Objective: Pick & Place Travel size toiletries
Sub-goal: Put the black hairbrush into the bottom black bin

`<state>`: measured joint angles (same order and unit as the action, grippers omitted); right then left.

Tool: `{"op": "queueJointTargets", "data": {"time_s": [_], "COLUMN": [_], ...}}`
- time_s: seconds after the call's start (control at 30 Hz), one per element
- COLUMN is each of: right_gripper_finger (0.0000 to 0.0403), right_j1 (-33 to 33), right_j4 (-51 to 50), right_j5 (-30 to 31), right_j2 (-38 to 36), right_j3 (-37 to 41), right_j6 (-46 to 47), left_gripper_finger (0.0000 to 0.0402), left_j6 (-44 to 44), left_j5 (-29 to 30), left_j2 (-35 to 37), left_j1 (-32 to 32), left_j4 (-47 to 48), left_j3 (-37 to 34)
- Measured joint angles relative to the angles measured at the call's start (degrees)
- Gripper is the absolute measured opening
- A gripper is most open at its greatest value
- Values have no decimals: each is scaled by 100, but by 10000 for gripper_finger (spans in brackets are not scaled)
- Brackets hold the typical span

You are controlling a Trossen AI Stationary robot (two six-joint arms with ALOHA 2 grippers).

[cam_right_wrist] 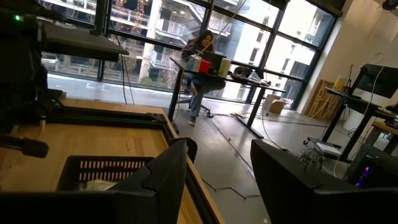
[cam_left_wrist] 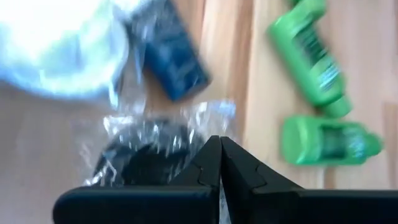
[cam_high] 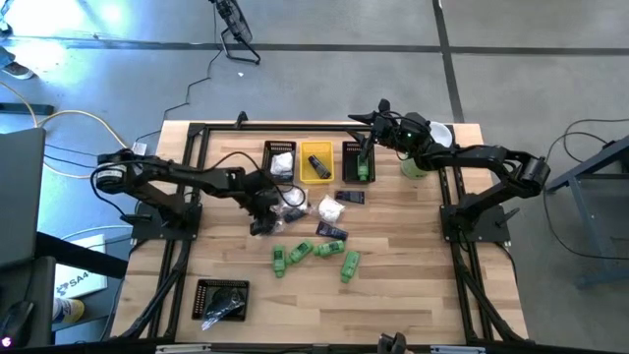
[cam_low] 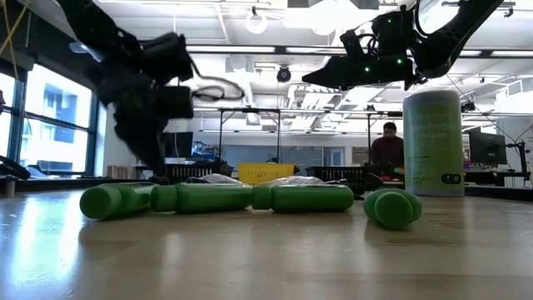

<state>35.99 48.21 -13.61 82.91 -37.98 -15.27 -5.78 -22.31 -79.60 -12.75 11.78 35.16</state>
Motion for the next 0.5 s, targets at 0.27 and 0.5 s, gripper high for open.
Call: {"op": "queueJointTargets", "data": {"time_s": [0.27, 0.5], "right_gripper_finger": [173, 173], "right_j1": [0, 0], "right_j4": [-7, -96], "right_j5": [-2, -1], "right_j2": [0, 0], "right_j3": [0, 0], "right_j6": [-2, -139], "left_gripper_finger": [5, 5], "left_j6": [-285, -1531], "left_j5": [311, 373], "left_j2": [537, 892], "left_j1": [0, 2], "left_j4": [1229, 2460], "left_j3": [515, 653]}}
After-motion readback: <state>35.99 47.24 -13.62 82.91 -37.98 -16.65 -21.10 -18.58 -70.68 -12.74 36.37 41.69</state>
